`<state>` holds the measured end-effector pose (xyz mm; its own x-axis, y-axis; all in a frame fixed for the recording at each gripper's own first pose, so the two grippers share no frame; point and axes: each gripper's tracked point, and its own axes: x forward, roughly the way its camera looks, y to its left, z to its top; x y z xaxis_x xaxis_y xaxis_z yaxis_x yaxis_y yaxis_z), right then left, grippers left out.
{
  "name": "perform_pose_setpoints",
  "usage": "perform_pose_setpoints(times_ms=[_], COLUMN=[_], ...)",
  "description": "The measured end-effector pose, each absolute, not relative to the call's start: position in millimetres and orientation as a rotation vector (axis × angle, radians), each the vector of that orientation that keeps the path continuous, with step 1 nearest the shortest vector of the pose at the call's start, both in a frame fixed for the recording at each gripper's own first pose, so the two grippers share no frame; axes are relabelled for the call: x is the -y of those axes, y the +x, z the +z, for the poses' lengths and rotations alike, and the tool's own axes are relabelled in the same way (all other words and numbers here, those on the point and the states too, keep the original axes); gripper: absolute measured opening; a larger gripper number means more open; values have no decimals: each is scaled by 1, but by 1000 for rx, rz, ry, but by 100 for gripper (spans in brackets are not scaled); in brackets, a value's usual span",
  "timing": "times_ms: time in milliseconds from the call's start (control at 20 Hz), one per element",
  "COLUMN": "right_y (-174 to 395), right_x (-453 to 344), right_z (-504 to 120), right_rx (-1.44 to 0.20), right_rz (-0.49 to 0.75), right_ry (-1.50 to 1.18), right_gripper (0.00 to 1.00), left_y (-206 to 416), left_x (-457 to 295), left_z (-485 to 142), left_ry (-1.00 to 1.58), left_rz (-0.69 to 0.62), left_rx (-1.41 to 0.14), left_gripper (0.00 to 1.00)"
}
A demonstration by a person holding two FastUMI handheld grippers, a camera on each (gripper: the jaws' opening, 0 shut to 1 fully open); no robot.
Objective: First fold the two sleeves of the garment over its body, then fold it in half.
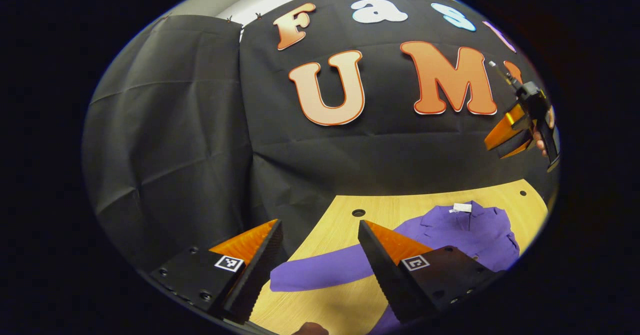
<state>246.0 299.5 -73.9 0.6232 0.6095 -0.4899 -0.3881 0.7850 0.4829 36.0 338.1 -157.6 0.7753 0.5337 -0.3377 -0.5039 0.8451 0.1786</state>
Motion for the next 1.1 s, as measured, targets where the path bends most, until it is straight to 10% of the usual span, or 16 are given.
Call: perform_pose_setpoints(times_ms=[200,1100], right_y=[253,193], right_x=[-238,-122], right_z=[-43,-1], right_rx=[-518,-263], right_rz=[471,123], right_ry=[253,136], right_gripper=[95,95], left_y=[45,29], left_x=[-367,-475], left_z=[-182,-373], left_ry=[39,-334], left_rz=[589,542], left_rx=[-466,-1080], left_gripper=[99,99])
